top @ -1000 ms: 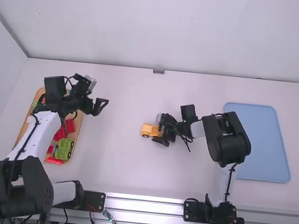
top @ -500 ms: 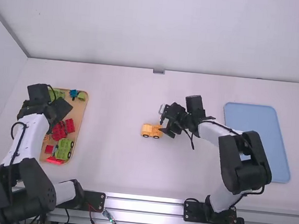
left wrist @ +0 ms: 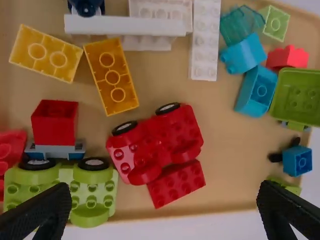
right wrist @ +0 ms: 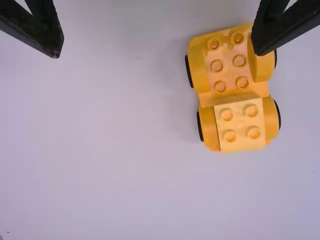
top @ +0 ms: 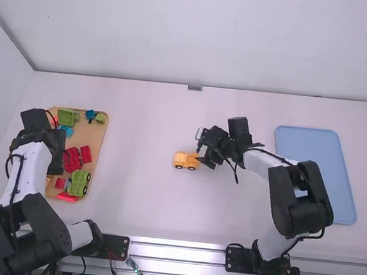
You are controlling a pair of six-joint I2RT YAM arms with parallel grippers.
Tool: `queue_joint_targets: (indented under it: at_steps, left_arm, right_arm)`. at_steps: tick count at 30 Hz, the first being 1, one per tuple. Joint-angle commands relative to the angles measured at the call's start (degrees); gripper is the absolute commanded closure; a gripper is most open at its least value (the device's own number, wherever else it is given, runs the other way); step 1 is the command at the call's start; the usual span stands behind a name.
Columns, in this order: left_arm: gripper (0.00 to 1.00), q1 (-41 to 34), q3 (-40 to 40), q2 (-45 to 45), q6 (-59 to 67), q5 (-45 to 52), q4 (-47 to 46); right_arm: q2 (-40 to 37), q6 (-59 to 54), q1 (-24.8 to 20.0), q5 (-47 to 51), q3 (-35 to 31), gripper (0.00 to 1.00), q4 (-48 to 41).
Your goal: Assemble lego blocks to make yellow taxi
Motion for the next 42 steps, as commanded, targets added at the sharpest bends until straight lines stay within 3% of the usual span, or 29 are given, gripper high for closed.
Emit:
queue_joint_targets:
  at_steps: [1,8,16,24,42]
  left_arm:
    - [0.01,0.7,-0.9,-1.1,-0.7,-3.2,-0.4]
    - [0.01,7.1,-0.7,-0.3,-0.7,-2.9,-0.4]
    - [0.01,15.2,3.8,10.0,4.3,4.9,-0.3]
    - [0.01,19.1,3.6,13.6,-28.8,4.1,-12.5]
    - [0.01,22.2,2.6,13.6,-28.6,2.4,-12.5]
  right_arm:
    - [-1.1,0.3,0.0,-0.1,-0.3,0.01,-0.2]
    - [-1.1,0.3,0.0,-0.1,-0.3,0.01,-0.2]
    - [-1.1,0.3,0.0,-0.5,-0.3,0.01,0.0]
    - [-1.1,0.3,0.0,-0.5,-0.2,0.01,0.0]
    - [-1.1,1.8,0.0,-0.7,-0.3,0.01,1.5]
